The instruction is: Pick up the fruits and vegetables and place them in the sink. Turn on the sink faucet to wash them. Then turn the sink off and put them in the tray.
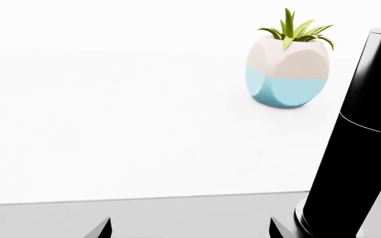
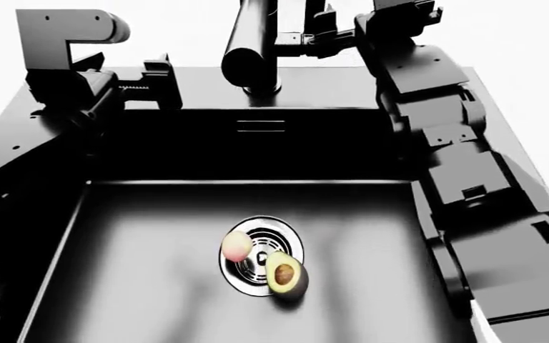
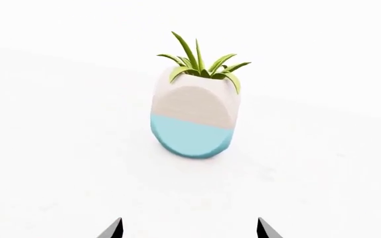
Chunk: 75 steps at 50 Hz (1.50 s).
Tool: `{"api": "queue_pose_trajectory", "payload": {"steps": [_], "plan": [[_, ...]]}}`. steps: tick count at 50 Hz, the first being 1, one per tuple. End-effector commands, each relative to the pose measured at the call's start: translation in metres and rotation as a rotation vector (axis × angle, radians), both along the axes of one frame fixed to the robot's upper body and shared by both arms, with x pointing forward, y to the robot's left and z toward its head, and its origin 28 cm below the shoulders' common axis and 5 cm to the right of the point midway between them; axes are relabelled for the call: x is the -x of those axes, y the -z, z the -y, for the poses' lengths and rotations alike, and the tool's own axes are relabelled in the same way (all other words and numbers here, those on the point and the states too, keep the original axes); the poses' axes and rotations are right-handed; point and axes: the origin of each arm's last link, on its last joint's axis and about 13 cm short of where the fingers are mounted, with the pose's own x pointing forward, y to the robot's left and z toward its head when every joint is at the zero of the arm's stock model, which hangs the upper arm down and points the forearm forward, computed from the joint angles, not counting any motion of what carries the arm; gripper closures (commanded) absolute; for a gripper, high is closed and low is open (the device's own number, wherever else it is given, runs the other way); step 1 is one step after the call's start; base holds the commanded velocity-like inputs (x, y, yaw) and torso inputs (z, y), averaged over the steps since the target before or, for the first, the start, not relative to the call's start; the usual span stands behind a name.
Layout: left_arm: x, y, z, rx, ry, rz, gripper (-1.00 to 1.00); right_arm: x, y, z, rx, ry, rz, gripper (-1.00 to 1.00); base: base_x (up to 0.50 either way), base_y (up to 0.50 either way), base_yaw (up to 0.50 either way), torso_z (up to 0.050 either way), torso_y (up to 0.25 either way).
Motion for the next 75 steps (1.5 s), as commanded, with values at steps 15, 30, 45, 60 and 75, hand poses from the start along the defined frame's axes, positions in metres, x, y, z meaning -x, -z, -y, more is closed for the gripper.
{"api": "queue_pose_trajectory", "payload": {"steps": [15, 30, 45, 60, 75], "plan": [[-0.002, -0.011, 0.001, -0.034, 0.043, 0.002, -1.00, 0.082, -0.116, 0.010, 0.075, -0.084, 0.191, -1.00, 0.00, 0.00, 0.00, 0.000, 0.002], [0.022, -0.059, -0.010, -0.228, 0.198, -0.180, -1.00, 0.186, -0.148, 0.047, 0.211, -0.145, -0.354, -1.00, 0.00, 0.00, 0.00, 0.000, 0.000], [0.045, -0.035, 0.002, -0.335, 0.313, -0.326, -1.00, 0.230, -0.061, 0.038, 0.485, -0.341, -0.728, -1.00, 0.00, 0.00, 0.00, 0.000, 0.000], [0.049, 0.000, 0.006, -0.337, 0.341, -0.396, -1.00, 0.203, 0.015, 0.019, 0.436, -0.513, -0.917, -1.00, 0.00, 0.00, 0.00, 0.000, 0.000], [0.046, 0.014, 0.012, -0.318, 0.362, -0.405, -1.00, 0.179, 0.044, 0.007, 0.340, -0.559, -0.970, -1.00, 0.00, 0.00, 0.00, 0.000, 0.000]]}}
